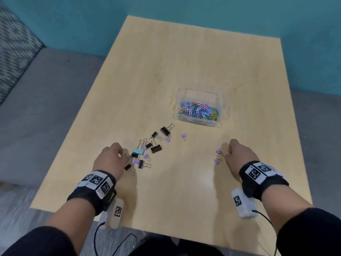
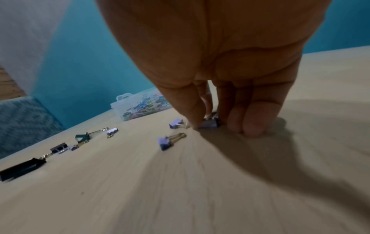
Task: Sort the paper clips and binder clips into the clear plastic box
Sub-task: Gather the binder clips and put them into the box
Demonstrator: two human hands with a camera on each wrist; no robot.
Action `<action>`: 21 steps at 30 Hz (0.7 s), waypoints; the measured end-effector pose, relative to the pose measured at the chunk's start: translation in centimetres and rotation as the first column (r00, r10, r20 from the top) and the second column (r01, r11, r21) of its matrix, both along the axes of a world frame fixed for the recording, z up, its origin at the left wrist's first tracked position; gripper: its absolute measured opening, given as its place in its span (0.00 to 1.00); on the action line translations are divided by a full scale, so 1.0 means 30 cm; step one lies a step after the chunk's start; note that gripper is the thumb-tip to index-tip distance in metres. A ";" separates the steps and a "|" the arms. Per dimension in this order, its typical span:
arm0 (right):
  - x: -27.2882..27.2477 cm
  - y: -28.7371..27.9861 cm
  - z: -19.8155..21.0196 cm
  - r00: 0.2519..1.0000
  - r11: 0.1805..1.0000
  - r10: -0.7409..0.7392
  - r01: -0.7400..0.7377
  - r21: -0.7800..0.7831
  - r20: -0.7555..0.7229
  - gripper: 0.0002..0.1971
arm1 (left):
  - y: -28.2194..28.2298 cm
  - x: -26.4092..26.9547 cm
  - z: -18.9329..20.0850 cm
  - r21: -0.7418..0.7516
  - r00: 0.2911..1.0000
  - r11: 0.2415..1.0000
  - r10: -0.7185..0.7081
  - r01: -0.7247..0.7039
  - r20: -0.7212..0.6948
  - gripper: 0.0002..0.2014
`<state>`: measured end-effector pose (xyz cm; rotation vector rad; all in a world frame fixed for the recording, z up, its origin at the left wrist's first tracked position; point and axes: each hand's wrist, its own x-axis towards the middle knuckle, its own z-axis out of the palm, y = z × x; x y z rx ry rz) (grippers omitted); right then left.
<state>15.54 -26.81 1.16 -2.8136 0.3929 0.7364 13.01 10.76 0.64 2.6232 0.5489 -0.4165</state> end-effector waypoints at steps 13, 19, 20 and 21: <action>-0.110 -0.066 0.043 0.521 -0.227 -0.664 0.543 0.808 -0.536 0.07 | 0.077 -0.002 0.057 -0.827 0.820 0.315 0.504 -0.466 -0.271 0.10; -0.098 0.004 0.035 0.500 -0.147 -0.678 0.626 0.766 -0.539 0.05 | 0.160 -0.065 0.041 -0.897 0.806 -0.158 0.396 -0.413 -0.440 0.37; -0.086 0.026 0.020 0.585 0.065 -0.696 0.629 0.775 -0.416 0.08 | 0.150 -0.065 0.042 -0.897 0.799 -0.153 0.410 -0.415 -0.440 0.33; -0.078 0.049 0.008 0.713 0.335 -0.648 0.584 0.740 -0.269 0.10 | 0.134 -0.063 0.049 -0.894 0.788 -0.151 0.426 -0.422 -0.444 0.27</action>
